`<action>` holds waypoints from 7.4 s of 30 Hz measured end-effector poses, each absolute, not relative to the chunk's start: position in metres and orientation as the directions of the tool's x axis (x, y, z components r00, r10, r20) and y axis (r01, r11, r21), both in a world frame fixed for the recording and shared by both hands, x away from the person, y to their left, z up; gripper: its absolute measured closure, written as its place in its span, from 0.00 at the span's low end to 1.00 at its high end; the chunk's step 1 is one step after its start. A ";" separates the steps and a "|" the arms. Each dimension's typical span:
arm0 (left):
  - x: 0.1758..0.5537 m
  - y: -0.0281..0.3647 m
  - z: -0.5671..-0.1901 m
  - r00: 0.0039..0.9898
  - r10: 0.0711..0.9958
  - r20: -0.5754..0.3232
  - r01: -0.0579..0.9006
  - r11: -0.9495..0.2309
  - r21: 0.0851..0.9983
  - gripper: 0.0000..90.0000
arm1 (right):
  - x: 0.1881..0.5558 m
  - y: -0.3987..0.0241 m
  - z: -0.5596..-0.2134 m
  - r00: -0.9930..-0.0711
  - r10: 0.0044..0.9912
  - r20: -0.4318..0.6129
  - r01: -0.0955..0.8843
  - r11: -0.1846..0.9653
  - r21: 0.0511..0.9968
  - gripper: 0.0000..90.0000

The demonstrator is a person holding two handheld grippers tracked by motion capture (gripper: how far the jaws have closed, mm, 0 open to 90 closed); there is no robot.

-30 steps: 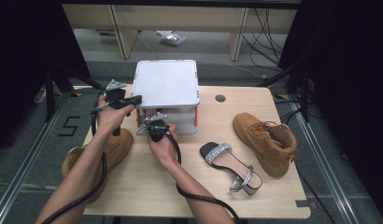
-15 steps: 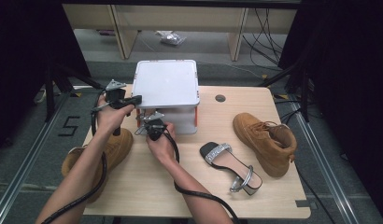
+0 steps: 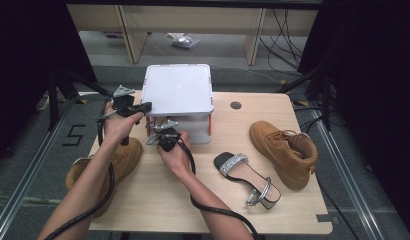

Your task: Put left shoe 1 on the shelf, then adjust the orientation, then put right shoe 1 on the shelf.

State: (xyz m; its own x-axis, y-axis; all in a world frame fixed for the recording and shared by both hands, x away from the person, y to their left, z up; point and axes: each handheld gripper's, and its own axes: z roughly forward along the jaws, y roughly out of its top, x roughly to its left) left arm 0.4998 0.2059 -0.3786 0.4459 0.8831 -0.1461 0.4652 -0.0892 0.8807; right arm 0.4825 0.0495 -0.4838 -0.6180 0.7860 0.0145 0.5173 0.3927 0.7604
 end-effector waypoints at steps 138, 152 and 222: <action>0.502 0.206 -0.376 0.449 0.882 -0.142 0.482 -0.106 0.869 1.00 | 0.422 -0.201 -0.468 -0.636 0.771 0.039 0.771 0.636 -0.003 0.46; 0.502 0.205 -0.375 0.450 0.882 -0.139 0.482 -0.109 0.869 1.00 | 0.426 -0.201 -0.463 -0.626 0.778 0.057 0.779 0.627 0.006 0.40; 0.503 0.206 -0.376 0.454 0.879 -0.146 0.480 -0.104 0.871 1.00 | 0.428 -0.146 -0.443 -0.364 0.915 0.173 0.907 0.306 0.288 0.49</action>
State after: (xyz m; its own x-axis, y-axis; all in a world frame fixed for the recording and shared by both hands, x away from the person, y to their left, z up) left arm 0.5030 0.2064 -0.3759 0.4538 0.8791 -0.1456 0.4803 -0.1037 0.8709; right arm 0.4278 -0.1455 -0.4432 -0.3637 0.9154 0.1727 0.9074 0.3063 0.2877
